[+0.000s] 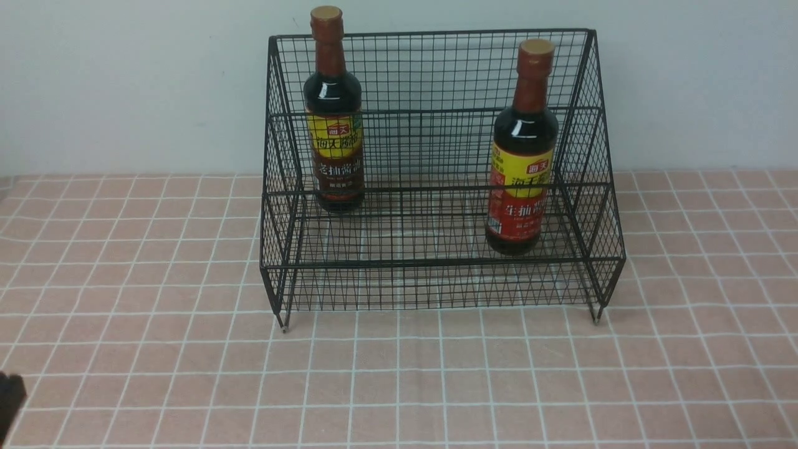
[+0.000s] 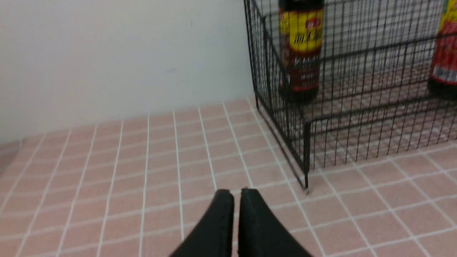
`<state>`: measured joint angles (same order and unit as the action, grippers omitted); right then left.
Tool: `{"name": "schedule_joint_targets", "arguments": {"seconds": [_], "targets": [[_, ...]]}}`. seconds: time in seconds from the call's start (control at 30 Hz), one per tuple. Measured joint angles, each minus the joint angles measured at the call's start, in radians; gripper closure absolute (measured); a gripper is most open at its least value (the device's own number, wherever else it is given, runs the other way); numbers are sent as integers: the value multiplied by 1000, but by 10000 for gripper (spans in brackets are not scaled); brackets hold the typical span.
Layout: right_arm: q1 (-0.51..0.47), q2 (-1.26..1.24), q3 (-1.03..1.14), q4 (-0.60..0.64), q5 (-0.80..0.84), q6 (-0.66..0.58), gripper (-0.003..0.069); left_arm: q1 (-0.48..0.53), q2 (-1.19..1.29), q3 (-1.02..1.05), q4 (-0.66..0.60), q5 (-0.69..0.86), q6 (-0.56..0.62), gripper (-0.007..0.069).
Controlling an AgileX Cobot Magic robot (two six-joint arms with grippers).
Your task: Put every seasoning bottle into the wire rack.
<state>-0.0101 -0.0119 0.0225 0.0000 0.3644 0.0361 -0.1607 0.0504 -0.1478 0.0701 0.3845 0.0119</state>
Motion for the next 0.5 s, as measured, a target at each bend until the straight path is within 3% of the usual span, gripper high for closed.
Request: {"name": "schedule_joint_targets", "arguments": {"seconds": [0.2, 0.5], "targets": [[0, 0, 0, 0, 0, 0, 671, 88, -61, 153, -31, -7, 7, 617], [0, 0, 0, 0, 0, 0, 671, 82, -62, 174, -31, -4, 7, 617]]}}
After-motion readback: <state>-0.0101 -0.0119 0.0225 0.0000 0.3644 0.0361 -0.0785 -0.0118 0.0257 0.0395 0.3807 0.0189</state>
